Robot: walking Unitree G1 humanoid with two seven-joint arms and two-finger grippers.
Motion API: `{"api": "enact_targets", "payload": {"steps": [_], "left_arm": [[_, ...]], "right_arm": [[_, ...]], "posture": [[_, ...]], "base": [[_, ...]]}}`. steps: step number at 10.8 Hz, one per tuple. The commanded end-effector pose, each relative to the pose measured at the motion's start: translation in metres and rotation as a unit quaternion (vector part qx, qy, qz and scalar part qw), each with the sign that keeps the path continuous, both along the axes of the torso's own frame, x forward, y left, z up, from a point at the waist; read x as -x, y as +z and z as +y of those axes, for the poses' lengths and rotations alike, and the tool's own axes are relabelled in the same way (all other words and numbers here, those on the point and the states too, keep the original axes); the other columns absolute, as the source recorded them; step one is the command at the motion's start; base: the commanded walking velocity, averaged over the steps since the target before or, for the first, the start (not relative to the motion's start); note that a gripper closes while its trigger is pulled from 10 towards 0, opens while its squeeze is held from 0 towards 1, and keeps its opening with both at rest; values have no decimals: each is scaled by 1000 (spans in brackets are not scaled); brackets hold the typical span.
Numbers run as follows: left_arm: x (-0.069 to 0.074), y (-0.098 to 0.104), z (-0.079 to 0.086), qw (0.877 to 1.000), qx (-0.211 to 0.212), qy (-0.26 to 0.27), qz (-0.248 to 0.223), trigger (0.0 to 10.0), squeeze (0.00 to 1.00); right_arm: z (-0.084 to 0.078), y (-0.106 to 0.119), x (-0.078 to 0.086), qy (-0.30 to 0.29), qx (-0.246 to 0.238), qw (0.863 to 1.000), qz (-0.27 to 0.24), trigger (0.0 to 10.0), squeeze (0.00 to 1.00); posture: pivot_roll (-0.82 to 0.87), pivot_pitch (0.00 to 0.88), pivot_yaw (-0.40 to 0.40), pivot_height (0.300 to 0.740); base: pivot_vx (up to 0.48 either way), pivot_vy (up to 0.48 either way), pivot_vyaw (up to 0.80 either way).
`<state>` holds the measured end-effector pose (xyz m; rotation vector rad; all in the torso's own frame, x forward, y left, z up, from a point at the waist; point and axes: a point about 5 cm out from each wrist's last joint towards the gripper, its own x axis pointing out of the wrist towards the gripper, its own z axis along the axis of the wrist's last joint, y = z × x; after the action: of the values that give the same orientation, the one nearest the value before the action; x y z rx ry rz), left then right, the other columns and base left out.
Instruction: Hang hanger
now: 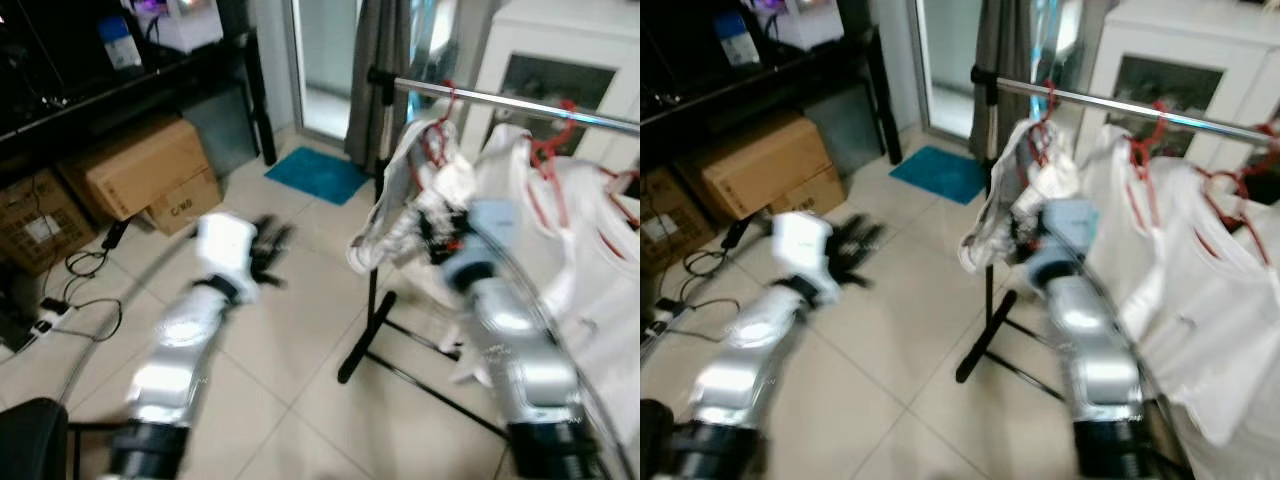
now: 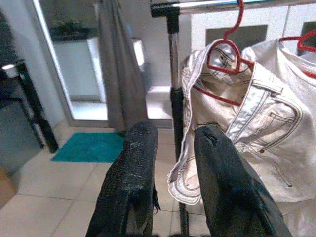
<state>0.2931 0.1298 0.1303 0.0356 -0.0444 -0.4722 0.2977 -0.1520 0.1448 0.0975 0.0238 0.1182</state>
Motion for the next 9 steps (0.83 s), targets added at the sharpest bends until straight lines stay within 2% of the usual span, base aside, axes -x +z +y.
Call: {"api": "enact_targets", "payload": {"steps": [1, 3, 5, 9], "left_arm": [[-2, 1, 14, 1000, -11, 21, -2, 10000, 0], [-2, 1, 14, 1000, -10, 21, -2, 10000, 0], [-2, 0, 13, 1000, -13, 16, -2, 10000, 0], [0, -1, 11, 1000, -12, 5, 1, 10000, 0]], "right_arm": [[11, 6, -3, 12, -3, 1000, -16, 10000, 0], [11, 7, -4, 11, -1, 1000, -20, 10000, 0], [11, 9, -5, 16, -1, 1000, -23, 10000, 0], [9, 18, -7, 18, 15, 999, -46, 10000, 0]], "posture": [[-67, 0, 79, 740], [-66, 0, 78, 740], [-66, 0, 78, 740], [-59, 0, 70, 740]], "base": [[390, 0, 0], [405, 0, 0], [409, 0, -731], [409, 0, 0]]}}
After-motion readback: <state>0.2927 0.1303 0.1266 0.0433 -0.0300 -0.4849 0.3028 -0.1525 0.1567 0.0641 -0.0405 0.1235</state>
